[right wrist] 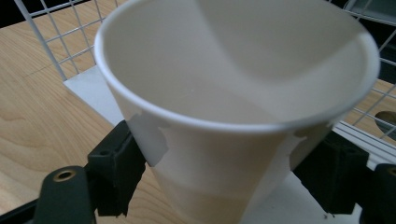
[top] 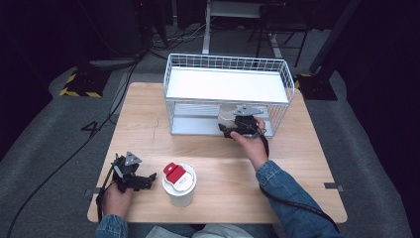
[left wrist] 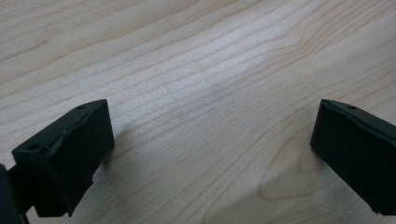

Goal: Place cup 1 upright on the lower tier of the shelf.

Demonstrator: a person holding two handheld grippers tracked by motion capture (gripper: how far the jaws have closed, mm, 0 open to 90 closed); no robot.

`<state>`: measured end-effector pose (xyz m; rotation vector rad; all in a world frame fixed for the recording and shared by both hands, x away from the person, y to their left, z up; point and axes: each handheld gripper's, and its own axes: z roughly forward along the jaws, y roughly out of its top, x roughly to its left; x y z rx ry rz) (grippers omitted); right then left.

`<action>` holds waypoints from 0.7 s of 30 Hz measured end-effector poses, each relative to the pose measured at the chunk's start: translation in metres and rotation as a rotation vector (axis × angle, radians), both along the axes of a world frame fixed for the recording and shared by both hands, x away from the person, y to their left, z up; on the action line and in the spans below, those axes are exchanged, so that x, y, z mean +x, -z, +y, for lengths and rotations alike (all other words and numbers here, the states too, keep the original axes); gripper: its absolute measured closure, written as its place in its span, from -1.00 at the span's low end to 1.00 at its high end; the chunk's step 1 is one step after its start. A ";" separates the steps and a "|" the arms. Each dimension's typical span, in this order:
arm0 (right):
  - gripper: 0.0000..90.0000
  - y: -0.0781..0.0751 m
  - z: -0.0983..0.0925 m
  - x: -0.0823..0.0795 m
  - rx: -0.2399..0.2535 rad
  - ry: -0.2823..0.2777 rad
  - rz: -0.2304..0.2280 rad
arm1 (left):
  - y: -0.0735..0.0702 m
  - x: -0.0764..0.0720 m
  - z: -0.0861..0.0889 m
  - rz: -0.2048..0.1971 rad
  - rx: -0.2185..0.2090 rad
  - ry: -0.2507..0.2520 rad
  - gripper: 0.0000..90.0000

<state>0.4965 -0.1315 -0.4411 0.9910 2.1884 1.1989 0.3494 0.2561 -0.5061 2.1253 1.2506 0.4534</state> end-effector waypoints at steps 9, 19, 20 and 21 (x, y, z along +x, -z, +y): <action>-0.49 0.015 0.012 0.012 -0.014 0.053 -0.076 | 0.000 0.000 0.000 0.000 0.000 0.000 -1.00; -0.50 0.027 0.017 0.021 0.004 0.083 -0.076 | 0.000 0.000 0.000 0.000 -0.002 -0.003 -1.00; -0.50 0.029 0.018 0.023 0.013 0.082 -0.080 | 0.000 0.000 0.000 0.000 0.000 0.000 -1.00; -0.50 0.029 0.018 0.023 0.013 0.082 -0.080 | 0.000 0.000 0.000 0.000 0.000 0.000 -1.00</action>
